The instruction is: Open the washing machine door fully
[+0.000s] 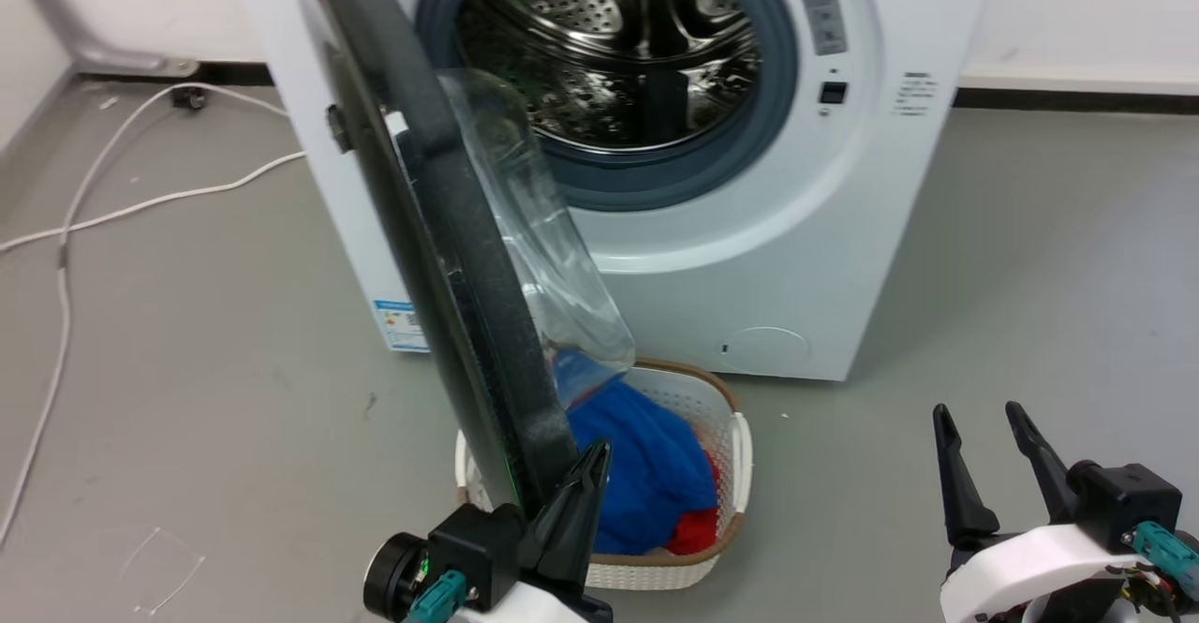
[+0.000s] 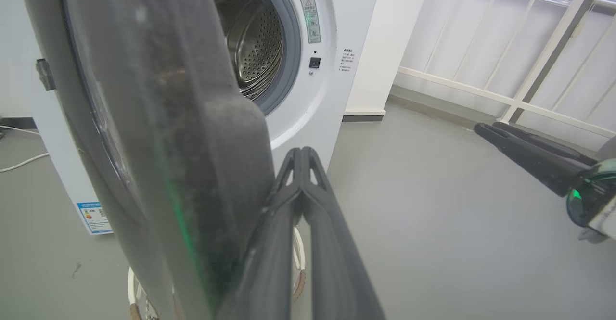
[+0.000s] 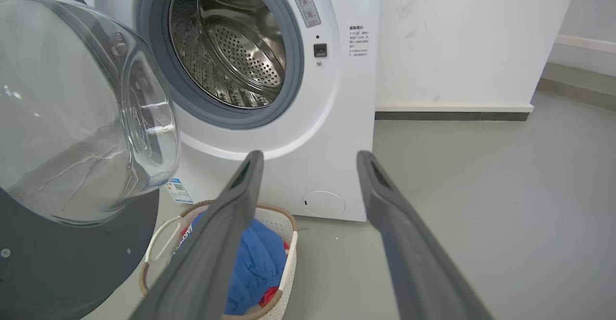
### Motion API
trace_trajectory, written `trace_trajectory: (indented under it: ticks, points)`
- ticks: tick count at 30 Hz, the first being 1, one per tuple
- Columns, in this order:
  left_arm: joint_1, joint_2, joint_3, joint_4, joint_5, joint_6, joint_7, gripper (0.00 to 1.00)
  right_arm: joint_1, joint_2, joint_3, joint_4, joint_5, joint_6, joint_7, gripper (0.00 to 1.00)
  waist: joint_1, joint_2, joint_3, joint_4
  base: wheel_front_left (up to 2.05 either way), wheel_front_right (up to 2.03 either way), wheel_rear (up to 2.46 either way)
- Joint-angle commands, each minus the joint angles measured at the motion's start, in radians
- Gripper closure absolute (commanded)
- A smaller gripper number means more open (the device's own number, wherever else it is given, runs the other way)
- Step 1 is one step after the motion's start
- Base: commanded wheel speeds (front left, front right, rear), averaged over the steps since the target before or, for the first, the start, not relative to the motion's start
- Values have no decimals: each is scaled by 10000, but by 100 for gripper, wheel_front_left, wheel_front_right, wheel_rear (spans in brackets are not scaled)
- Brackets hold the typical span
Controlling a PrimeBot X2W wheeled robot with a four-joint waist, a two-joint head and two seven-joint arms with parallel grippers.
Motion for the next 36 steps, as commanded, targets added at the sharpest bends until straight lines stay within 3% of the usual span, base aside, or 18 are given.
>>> trace_trajectory:
  ticks: [1,11,21,28,36]
  points:
    - [191,147,147,-178,49,166,40,100,148,21,-41,-46,-19,-3,25,0,0,0,46,483,0,0,0]
    - [578,419,560,-812,-66,668,71,100,88,21,-255,-341,-113,-3,116,0,0,0,260,2254,0,0,0]
    - [612,710,1452,-399,-462,925,-326,100,-94,21,-341,-721,-134,-3,312,0,0,0,551,3734,0,0,0]
    - [498,1141,2339,123,-887,917,-640,100,-231,21,-276,-933,-190,-3,419,0,0,0,701,4015,0,0,0]
    - [-100,1802,3845,863,-1760,644,-931,100,-429,19,-250,-1204,-340,-3,591,0,0,0,1051,3743,0,0,0]
